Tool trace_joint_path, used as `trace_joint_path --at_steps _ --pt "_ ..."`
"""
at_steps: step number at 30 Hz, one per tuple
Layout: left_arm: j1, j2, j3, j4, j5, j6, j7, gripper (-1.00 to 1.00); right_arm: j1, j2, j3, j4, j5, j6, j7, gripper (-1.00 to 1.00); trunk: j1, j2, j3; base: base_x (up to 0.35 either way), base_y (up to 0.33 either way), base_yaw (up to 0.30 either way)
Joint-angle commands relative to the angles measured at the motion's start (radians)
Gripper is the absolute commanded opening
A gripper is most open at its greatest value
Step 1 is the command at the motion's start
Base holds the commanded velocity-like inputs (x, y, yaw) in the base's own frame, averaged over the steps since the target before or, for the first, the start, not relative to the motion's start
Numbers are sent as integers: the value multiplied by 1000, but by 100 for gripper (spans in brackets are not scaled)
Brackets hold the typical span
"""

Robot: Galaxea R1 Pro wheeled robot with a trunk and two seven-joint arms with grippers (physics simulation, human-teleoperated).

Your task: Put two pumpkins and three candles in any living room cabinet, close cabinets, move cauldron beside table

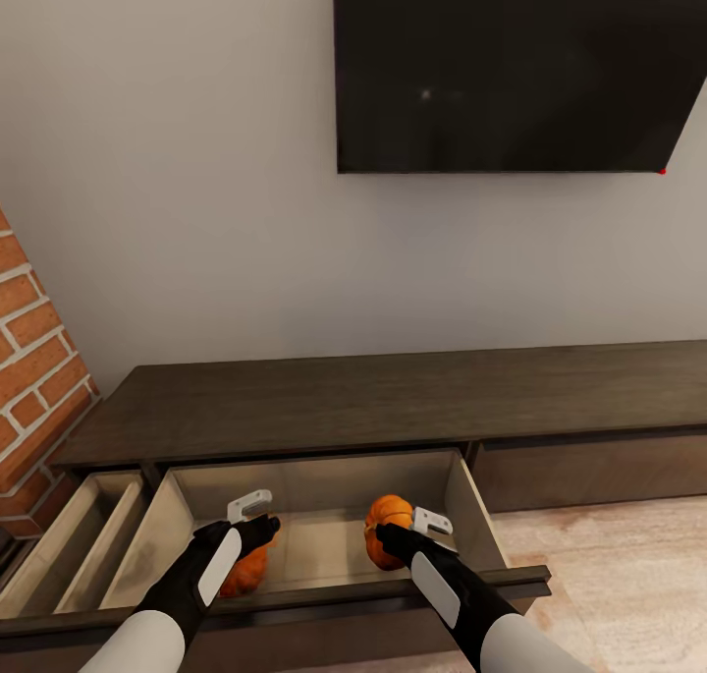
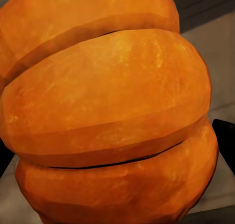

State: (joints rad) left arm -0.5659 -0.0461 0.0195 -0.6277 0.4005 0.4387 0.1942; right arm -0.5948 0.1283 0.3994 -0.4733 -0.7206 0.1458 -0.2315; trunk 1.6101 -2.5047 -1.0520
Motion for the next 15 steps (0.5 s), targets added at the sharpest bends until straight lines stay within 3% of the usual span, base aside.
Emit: trace_joint_path --at_steps 1,11,15 --pt "0 0 2 -2 11 5 7 100 -1 -1 7 -2 -7 3 -9 -100 0 0 -1 0 0 0" --pt "0 0 3 -5 12 5 7 100 0 -1 5 0 -14 -34 -1 -100 0 0 -1 0 0 0" --pt "0 0 3 -6 12 5 7 100 0 -1 4 6 -43 -60 2 -100 0 0 -1 0 0 0"
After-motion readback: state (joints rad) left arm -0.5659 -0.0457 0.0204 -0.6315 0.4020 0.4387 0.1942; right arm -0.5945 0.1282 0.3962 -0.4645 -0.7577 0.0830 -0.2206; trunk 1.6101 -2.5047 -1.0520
